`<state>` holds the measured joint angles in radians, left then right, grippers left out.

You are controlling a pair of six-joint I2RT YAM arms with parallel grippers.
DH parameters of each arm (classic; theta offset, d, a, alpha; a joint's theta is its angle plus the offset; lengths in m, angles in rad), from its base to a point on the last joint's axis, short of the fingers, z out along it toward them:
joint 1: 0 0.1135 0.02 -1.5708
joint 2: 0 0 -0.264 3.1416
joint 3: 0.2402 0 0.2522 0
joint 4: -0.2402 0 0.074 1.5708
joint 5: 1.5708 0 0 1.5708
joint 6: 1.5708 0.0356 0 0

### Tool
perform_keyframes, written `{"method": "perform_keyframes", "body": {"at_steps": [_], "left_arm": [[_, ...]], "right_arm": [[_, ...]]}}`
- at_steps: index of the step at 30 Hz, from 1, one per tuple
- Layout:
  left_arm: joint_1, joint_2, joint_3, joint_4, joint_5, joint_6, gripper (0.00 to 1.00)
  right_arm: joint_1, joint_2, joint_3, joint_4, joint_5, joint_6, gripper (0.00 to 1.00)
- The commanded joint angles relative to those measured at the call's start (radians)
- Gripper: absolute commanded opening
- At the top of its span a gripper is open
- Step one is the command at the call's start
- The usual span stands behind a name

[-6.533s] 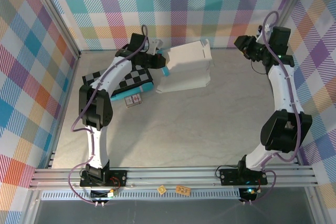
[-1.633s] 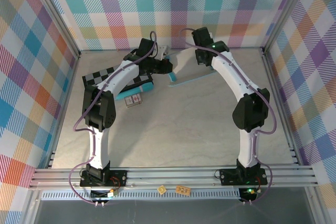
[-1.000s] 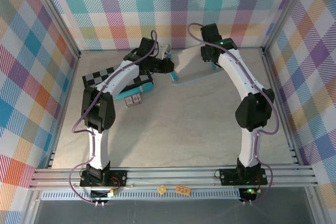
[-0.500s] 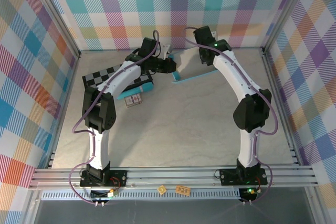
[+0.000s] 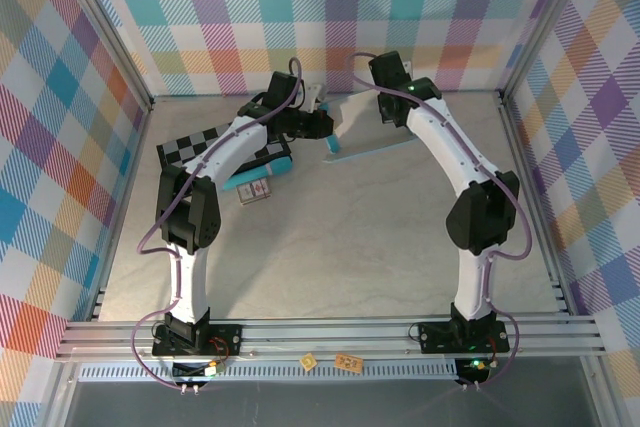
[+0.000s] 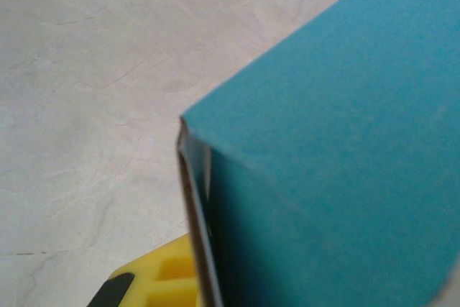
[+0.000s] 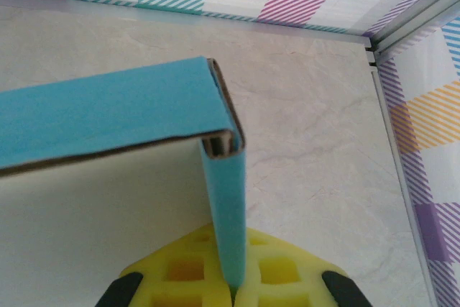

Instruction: Fold the paper box

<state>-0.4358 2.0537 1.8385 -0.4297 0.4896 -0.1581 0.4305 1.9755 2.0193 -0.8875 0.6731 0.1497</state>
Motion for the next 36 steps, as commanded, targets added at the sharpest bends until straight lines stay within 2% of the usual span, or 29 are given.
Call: {"method": "perform_keyframes", "body": {"at_steps": [1,7,10,15,23,36], "left_arm": [[-0.01,-0.076,-0.038,0.08,-0.028,-0.063,0.09],[-0.049,-0.078,-0.104,0.113,-0.123,-0.044,0.12],[-0.067,-0.089,-0.18,0.178,-0.178,-0.04,0.12],[-0.073,-0.098,-0.318,0.27,-0.207,-0.074,0.11],[-0.089,-0.142,-0.602,0.507,-0.249,-0.186,0.12],[-0.074,-0.14,-0.655,0.528,-0.277,-0.2,0.29]], "right_arm": [[-0.002,-0.062,-0.05,0.017,-0.038,0.029,0.0],[0.002,-0.126,-0.193,0.045,-0.095,0.079,0.0],[0.01,-0.161,-0.276,0.074,-0.114,0.096,0.0],[0.016,-0.203,-0.429,0.139,-0.123,0.131,0.0],[0.036,-0.344,-0.786,0.449,-0.186,0.111,0.0],[0.037,-0.256,-0.748,0.383,-0.159,0.096,0.0]]}}
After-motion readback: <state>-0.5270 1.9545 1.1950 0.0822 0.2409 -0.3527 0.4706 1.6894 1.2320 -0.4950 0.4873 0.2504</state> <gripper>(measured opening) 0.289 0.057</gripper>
